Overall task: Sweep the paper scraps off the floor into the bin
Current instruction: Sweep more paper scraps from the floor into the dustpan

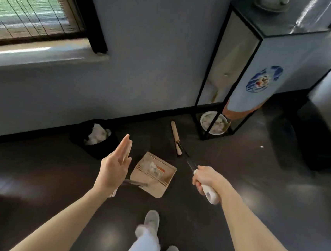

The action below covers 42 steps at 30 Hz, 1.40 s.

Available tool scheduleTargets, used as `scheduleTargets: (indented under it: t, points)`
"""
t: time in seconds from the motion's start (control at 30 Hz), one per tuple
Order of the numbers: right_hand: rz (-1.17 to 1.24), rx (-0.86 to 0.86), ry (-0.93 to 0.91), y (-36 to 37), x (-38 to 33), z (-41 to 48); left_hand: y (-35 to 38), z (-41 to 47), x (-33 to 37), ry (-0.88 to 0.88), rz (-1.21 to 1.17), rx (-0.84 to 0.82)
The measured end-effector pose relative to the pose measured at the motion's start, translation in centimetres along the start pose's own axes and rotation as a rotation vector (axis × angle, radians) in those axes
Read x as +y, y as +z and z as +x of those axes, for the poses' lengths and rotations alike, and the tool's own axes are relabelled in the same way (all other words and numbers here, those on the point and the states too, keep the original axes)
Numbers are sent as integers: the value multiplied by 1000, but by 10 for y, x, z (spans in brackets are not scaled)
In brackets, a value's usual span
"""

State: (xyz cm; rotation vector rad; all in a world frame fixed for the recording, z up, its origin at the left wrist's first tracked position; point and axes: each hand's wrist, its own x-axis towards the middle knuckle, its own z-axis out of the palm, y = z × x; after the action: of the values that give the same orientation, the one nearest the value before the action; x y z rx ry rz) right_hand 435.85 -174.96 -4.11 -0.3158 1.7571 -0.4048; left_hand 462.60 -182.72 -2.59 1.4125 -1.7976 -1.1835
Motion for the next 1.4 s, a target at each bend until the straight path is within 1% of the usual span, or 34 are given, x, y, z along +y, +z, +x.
scheduleTargets:
  t: [0.1, 0.27, 0.37, 0.47, 0.63, 0.77, 0.83, 0.9, 1.0, 1.07, 1.1, 1.17, 1.23, 1.3, 1.4]
  points:
    - [-58, -22, 11, -12, -52, 36, 7, 44, -1, -35, -25, 22]
    - [-302, 26, -9, -23, -128, 110, 14, 115, -12, -102, -28, 50]
    - [-461, 16, -6, -26, -157, 143, 15, 142, -19, -131, -28, 65]
    - [-558, -30, 46, -28, -171, 161, 16, 158, -20, -142, -21, 56]
    - [-847, -83, 58, -25, -161, 146, 20, 157, -4, -116, 36, 88]
    - [-889, -143, 124, -41, -138, 122, 24, 131, 9, -103, 58, 127]
    - [-925, -180, 159, -45, -110, 99, 27, 107, 14, -98, 67, 133]
    - [-985, -200, 151, -48, -77, 71, 29, 81, 15, -73, 62, 126]
    - [-1068, -208, 137, -55, -25, 33, 32, 45, 15, -107, 36, 105]
    - [-1028, -224, 145, -62, 5, 14, 34, 25, 17, -114, 49, 102]
    - [-922, -229, 151, -66, 19, 5, 36, 16, 18, -118, 51, 102]
    - [-601, -222, 215, -82, 37, -13, 40, 2, 20, -135, 56, 101]
    - [-392, -197, 277, -102, 47, -30, 42, -10, 18, -139, 74, 82]
    - [-280, -156, 277, -120, 56, -47, 45, -20, 13, -138, 83, 52]
    - [-240, -106, 245, -129, 75, -65, 51, -36, 10, -87, 108, -6]
